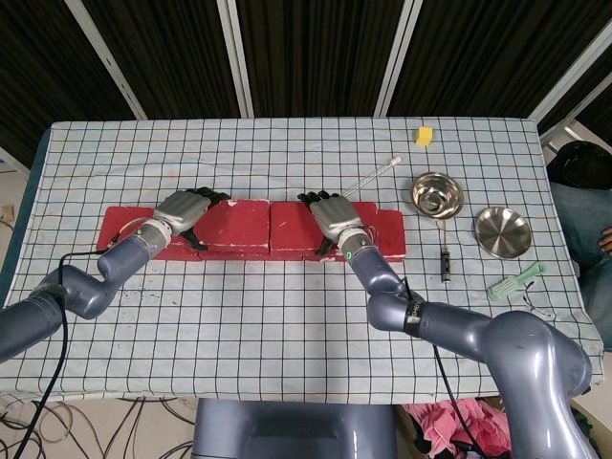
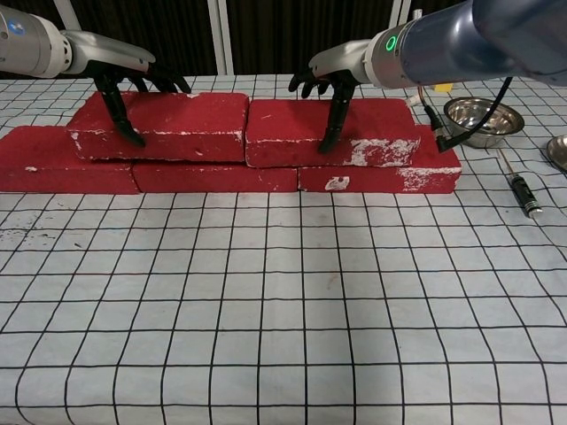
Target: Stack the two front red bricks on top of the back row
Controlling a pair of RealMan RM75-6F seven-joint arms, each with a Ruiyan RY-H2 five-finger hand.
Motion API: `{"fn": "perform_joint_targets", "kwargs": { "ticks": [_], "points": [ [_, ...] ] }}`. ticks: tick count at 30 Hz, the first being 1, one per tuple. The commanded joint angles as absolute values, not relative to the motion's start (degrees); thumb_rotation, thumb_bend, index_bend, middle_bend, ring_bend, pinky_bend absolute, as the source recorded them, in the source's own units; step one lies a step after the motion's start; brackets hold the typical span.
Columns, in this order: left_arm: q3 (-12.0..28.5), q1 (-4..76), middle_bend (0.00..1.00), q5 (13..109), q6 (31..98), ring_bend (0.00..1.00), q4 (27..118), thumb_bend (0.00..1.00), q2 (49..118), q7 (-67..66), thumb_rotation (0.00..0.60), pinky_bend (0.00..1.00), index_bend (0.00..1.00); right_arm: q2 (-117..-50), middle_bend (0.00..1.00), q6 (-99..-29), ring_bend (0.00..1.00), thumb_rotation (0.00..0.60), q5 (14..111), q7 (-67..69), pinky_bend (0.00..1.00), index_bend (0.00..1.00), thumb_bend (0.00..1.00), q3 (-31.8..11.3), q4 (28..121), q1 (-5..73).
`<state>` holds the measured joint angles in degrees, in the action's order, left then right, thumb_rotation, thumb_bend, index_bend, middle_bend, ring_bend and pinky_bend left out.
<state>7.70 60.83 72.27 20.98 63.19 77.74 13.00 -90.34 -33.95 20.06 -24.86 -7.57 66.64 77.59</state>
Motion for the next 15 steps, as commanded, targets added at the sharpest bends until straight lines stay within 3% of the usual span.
{"fn": "perform_joint_targets", "kwargs": {
  "ticks": [1, 15],
  "points": [
    [7.7, 60.8, 0.12, 72.3, 21.0, 0.03, 63.2, 0.0, 77.7, 13.0, 0.6, 0.13, 0.12, -90.3, 0.04, -34.0, 0.04, 0.6, 20.1, -24.8, 0.15, 0.04, 0.01, -7.6, 66.7, 77.6],
    [7.6, 60.8, 0.12, 72.3, 21.0, 0.03, 63.9, 0.0, 77.4, 12.8, 0.6, 0.13, 0.12, -89.5, 0.04, -35.6, 0.02, 0.6, 21.4, -24.3, 0.15, 0.04, 0.0, -8.2, 68.4, 77.1]
  ]
}}
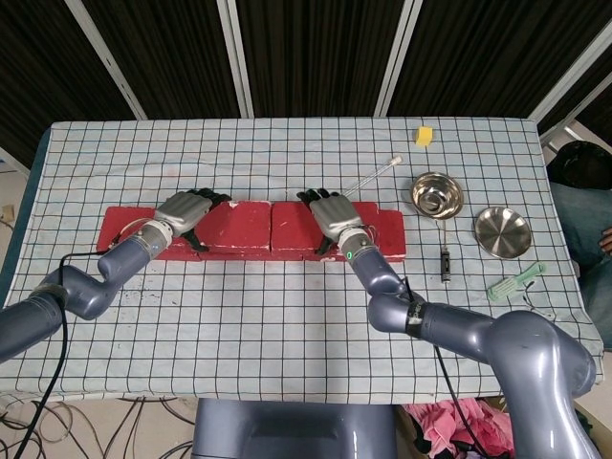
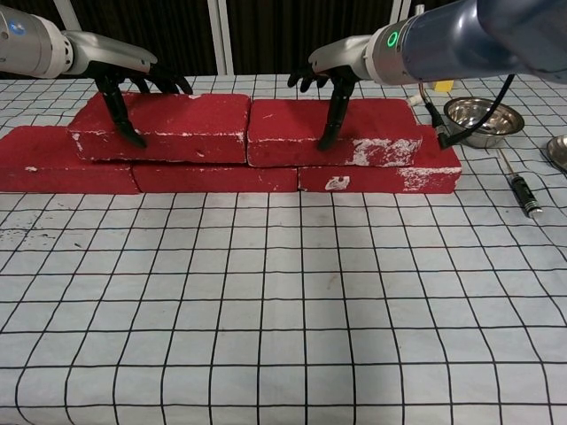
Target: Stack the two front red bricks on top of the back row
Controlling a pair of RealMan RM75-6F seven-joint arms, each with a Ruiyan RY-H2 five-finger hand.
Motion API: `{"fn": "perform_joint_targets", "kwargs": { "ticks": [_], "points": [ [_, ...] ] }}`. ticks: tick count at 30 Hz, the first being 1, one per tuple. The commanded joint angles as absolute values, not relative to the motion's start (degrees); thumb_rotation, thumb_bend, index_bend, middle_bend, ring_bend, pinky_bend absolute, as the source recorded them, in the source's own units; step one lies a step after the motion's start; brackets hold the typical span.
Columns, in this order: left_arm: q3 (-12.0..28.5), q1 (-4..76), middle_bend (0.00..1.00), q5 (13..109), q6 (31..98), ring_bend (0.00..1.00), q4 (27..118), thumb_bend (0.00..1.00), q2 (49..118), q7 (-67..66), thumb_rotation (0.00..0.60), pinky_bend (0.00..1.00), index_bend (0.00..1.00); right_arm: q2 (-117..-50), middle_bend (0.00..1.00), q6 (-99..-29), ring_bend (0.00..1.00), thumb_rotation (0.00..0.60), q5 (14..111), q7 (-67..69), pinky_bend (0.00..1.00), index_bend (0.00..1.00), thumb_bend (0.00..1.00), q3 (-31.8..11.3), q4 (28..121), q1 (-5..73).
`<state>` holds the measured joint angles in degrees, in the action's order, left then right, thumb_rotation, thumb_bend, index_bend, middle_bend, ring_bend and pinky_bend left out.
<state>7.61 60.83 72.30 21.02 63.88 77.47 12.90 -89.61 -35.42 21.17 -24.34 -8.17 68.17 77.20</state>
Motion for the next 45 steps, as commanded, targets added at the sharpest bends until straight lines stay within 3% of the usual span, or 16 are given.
{"fn": "perform_joint_targets", "kwargs": {
  "ticks": [1, 24, 35, 45],
  "points": [
    [7.6, 60.8, 0.12, 72.2, 21.0, 0.03, 63.9, 0.0, 77.4, 12.8, 0.6, 0.13, 0.12, -89.5, 0.04, -35.7, 0.02, 0.6, 21.5, -24.3, 0.14, 0.04, 0.0, -8.3, 68.5, 77.0],
    [7.3, 60.3, 0.12, 71.2, 21.7, 0.03, 65.5, 0.0, 76.4, 11.6, 0.6, 0.13, 0.11, -84.7, 0.03, -41.3, 0.01, 0.6, 25.0, -23.1, 0.13, 0.03, 0.0, -10.3, 76.7, 74.7],
    [7.2, 60.2, 0.12, 71.5, 21.9, 0.03, 64.8, 0.0, 76.5, 11.6, 0.6, 0.13, 0.11, -72.7, 0.03, -52.1, 0.01, 0.6, 30.2, -21.3, 0.13, 0.03, 0.0, -10.1, 90.8, 67.1],
    [7.1, 60.1, 0.12, 72.7, 21.7, 0.03, 63.8, 0.0, 76.9, 12.8, 0.6, 0.13, 0.11, -62.1, 0.03, -60.7, 0.01, 0.6, 37.7, -18.5, 0.13, 0.03, 0.0, -7.2, 101.7, 57.3]
  ]
}}
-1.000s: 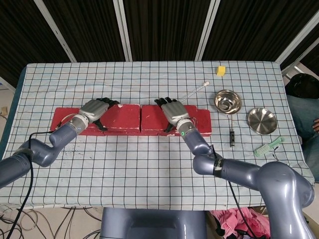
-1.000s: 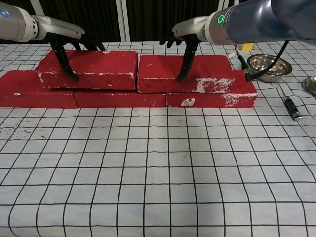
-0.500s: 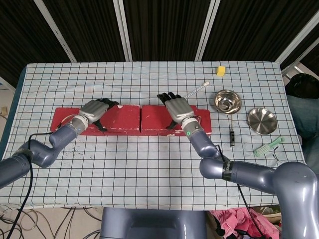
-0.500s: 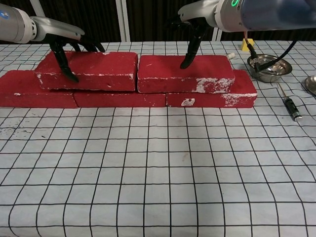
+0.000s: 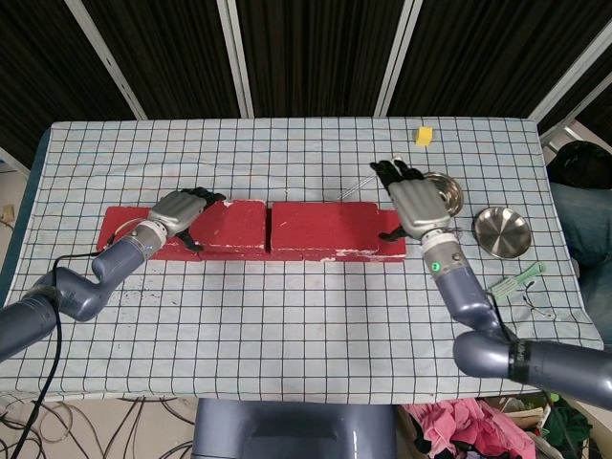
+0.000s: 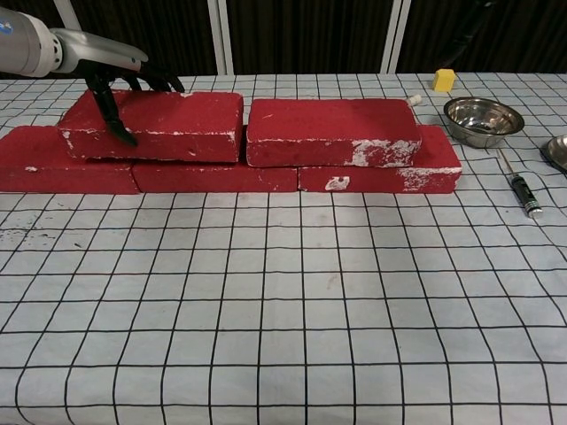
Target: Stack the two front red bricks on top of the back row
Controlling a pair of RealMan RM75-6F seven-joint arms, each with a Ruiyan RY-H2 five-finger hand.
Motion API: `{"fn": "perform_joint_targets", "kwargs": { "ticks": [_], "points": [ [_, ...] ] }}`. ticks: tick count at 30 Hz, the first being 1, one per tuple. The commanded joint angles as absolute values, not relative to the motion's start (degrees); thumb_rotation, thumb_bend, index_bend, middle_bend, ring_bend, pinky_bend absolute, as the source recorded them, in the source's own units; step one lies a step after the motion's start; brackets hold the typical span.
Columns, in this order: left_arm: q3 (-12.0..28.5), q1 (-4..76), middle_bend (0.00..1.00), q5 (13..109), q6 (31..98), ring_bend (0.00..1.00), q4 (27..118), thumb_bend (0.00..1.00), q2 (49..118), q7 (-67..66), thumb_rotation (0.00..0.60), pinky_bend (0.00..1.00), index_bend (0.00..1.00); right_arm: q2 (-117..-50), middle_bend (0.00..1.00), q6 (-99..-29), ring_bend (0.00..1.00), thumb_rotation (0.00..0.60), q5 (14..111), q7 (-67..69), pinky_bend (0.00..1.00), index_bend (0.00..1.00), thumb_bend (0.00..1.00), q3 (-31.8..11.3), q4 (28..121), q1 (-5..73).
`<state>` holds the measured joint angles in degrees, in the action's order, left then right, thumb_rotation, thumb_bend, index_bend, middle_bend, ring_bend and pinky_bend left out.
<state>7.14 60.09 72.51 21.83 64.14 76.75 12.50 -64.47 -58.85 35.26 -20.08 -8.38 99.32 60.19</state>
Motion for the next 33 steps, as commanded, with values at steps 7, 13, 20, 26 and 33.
{"fn": "perform_joint_targets", "kwargs": {
  "ticks": [7, 13, 20, 26, 33],
  "points": [
    [7.0, 60.1, 0.12, 74.0, 21.5, 0.03, 63.0, 0.0, 77.7, 14.0, 0.6, 0.13, 0.11, -59.8, 0.03, -62.4, 0.01, 0.6, 41.3, -15.9, 0.13, 0.03, 0.0, -5.8, 102.1, 52.4],
    [6.8, 60.1, 0.12, 74.8, 21.4, 0.03, 62.2, 0.0, 78.3, 14.9, 0.6, 0.13, 0.11, -59.8, 0.03, -64.3, 0.01, 0.6, 44.2, -14.2, 0.13, 0.03, 0.0, -5.2, 101.9, 49.1],
    [6.8, 60.0, 0.12, 75.8, 22.2, 0.03, 62.1, 0.0, 78.4, 15.7, 0.6, 0.13, 0.11, -60.5, 0.03, -64.5, 0.01, 0.6, 45.7, -13.4, 0.13, 0.03, 0.0, -5.5, 101.1, 46.9],
    [6.8, 60.1, 0.12, 76.2, 22.0, 0.03, 62.1, 0.0, 78.4, 16.3, 0.6, 0.13, 0.11, -60.9, 0.03, -64.2, 0.01, 0.6, 45.9, -13.6, 0.13, 0.03, 0.0, -6.0, 100.8, 45.9],
    [6.9, 60.6, 0.12, 76.3, 21.4, 0.03, 61.6, 0.0, 78.7, 17.1, 0.6, 0.12, 0.11, -61.1, 0.03, -64.1, 0.01, 0.6, 45.9, -14.7, 0.13, 0.03, 0.0, -7.3, 100.9, 44.9]
  ]
}}
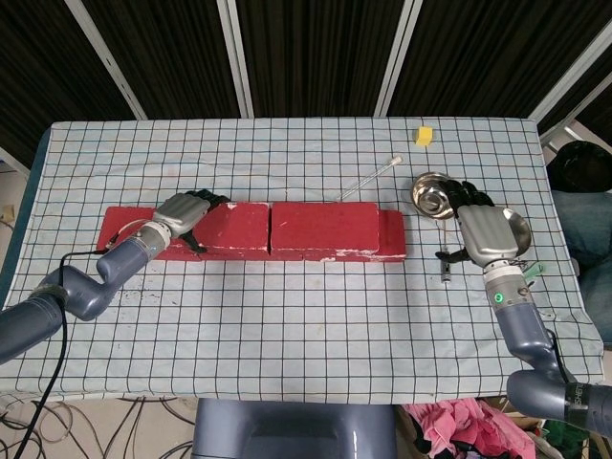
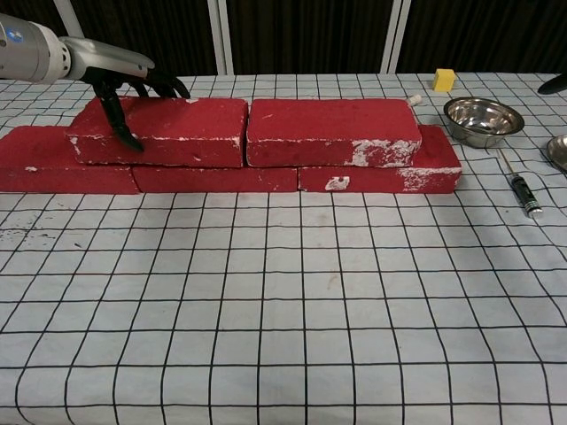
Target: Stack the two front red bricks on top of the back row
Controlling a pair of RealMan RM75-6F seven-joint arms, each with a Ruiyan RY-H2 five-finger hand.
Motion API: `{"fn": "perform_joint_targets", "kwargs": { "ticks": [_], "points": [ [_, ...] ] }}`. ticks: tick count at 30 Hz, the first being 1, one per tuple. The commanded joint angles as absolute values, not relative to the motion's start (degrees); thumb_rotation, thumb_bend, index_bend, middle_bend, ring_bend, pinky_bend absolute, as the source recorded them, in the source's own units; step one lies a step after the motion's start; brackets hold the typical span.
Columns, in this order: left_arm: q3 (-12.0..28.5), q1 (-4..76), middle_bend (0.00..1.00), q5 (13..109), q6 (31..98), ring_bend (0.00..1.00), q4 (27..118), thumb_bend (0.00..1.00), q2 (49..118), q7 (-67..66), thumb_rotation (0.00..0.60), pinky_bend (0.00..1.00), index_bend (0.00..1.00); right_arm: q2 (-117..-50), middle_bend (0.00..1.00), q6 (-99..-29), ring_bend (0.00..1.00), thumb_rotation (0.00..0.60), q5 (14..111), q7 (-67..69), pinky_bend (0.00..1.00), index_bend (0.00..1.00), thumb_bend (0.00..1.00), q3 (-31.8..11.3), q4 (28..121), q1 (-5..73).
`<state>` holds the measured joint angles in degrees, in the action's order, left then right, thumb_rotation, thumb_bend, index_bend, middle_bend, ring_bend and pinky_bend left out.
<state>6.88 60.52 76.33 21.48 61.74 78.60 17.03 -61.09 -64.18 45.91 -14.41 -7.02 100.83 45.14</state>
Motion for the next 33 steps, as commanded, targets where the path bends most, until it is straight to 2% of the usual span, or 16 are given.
{"fn": "perform_joint_targets", "kwargs": {
  "ticks": [1, 23, 33],
  "points": [
    [6.9, 60.7, 0.12, 76.3, 21.3, 0.03, 61.5, 0.0, 78.7, 17.2, 0.6, 0.12, 0.11, -61.1, 0.03, -64.1, 0.01, 0.6, 45.9, -14.8, 0.13, 0.03, 0.0, -7.5, 101.0, 44.8],
    [6.9, 61.8, 0.11, 75.2, 19.4, 0.01, 61.0, 0.0, 79.5, 17.0, 0.6, 0.1, 0.07, -61.5, 0.03, -62.2, 0.01, 0.6, 47.3, -15.7, 0.13, 0.03, 0.0, -9.7, 100.0, 42.1],
    [6.9, 62.0, 0.06, 73.7, 18.6, 0.0, 61.3, 0.0, 79.3, 16.1, 0.6, 0.05, 0.05, -61.7, 0.03, -61.6, 0.01, 0.6, 47.6, -16.0, 0.13, 0.03, 0.0, -10.4, 99.7, 41.2]
  ]
}}
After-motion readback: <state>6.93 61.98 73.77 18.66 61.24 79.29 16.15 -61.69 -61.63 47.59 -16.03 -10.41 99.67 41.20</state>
